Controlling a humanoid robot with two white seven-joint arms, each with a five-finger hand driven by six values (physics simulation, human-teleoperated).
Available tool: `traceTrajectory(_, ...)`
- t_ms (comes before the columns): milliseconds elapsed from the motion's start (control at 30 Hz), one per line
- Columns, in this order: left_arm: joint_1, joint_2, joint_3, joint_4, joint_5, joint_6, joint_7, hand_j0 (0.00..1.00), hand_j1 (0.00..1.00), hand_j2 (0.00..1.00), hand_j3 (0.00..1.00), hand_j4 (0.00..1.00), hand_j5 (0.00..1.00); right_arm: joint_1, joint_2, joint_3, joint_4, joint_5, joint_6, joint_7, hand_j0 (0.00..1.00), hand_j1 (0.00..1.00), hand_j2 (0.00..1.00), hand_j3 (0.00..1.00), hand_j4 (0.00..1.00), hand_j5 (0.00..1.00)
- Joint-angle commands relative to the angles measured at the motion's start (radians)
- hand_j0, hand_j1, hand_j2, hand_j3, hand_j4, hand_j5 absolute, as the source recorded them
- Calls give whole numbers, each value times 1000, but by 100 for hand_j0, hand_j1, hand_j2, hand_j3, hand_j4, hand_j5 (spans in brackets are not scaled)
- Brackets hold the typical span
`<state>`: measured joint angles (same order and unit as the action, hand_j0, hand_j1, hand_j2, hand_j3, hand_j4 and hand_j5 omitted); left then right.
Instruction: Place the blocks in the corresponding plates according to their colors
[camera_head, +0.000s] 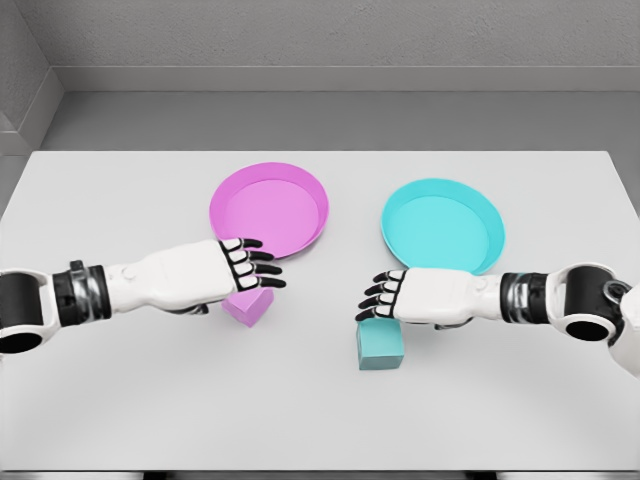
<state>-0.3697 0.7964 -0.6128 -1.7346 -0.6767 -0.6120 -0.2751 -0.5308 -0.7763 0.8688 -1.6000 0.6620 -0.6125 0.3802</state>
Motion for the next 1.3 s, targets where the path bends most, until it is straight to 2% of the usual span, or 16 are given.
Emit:
traceTrajectory(0,-5,-11,-21,30,0,1,0,100,100,100,100,100,100,0,9,-1,-2,-5,2,0,100,100,100,100,100,100)
traceTrajectory(133,-40,-52,-51,84,-7,1,0,100,100,100,100,100,100,3,34,-1,-8,-4,2,36,100,100,100,100,100,100)
traceTrajectory(333,-54,-54,-102,86,-6,1,0,100,100,100,100,100,100,2,60,33,-6,8,2,39,100,100,100,100,100,100)
traceTrajectory(533,-72,-52,-131,89,-4,1,0,100,100,100,100,100,100,12,60,44,0,27,2,39,100,100,100,100,100,100)
traceTrajectory(633,-106,-52,-163,127,-4,1,0,100,100,100,100,100,100,14,60,50,5,36,2,39,100,100,100,100,100,100)
traceTrajectory(800,-118,-55,-176,167,-3,1,0,100,100,100,100,100,100,14,60,50,28,39,2,39,100,100,100,100,100,100)
traceTrajectory(1033,-127,-89,-182,204,-4,1,0,100,100,100,100,100,100,12,58,50,28,41,2,39,83,83,83,83,83,83)
traceTrajectory(1267,-138,-103,-183,251,-6,1,0,100,100,100,100,100,100,11,54,44,26,41,2,39,76,76,76,76,76,76)
